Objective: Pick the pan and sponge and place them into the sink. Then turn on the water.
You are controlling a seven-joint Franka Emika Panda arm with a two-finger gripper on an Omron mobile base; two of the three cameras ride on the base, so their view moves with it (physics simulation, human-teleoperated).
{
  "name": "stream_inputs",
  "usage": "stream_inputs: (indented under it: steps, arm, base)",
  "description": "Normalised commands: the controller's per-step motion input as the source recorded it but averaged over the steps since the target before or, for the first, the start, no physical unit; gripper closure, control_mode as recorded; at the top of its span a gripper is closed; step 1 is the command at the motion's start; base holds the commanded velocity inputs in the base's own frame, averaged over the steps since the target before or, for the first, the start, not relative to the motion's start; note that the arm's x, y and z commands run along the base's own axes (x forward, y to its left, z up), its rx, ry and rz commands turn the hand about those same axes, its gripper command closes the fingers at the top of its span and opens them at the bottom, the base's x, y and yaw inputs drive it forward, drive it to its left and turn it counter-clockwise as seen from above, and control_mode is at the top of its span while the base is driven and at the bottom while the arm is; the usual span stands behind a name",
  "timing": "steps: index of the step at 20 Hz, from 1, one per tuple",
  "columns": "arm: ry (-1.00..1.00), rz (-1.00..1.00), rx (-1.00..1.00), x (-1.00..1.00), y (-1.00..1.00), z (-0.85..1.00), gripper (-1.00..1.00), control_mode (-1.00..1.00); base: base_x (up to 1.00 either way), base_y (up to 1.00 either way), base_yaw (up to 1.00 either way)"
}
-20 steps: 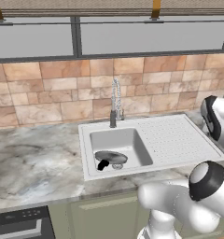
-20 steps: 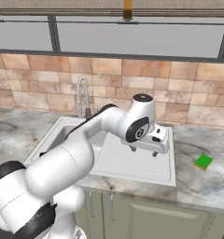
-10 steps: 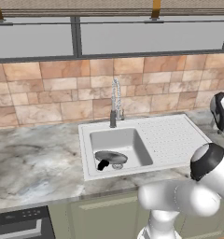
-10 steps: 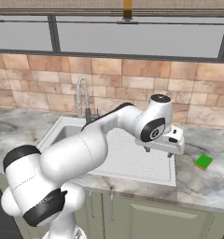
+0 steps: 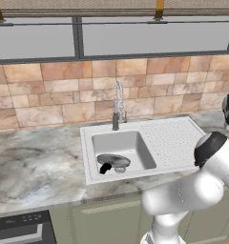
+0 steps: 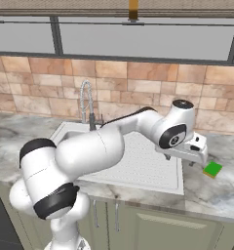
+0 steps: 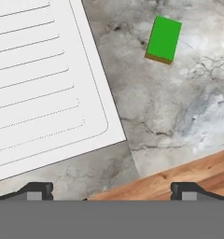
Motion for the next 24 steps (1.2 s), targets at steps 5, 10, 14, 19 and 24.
stream_inputs:
  steps: [5,10,14,19,24]
  arm:
    - [0.00,-0.06,0.00,0.37,-0.39,0.00,-1.00,-1.00]
    - [0.00,0.00,0.00,0.42,-0.29,-0.01,-1.00,-1.00]
    - [0.00,0.00,0.00,0.16,-0.24,-0.08,-1.00,-1.00]
    - [0.00,0.00,0.00,0.06,-0.28,-0.21,-1.00,-1.00]
    - [0.00,0.00,0.00,0.07,-0.21,-0.23,-1.00,-1.00]
  base:
    - [0.00,0.00,0.00]
    - [0.00,0.00,0.00]
    - [0.00,0.00,0.00]
    - [0.00,0.00,0.00]
    - [0.00,0.00,0.00]
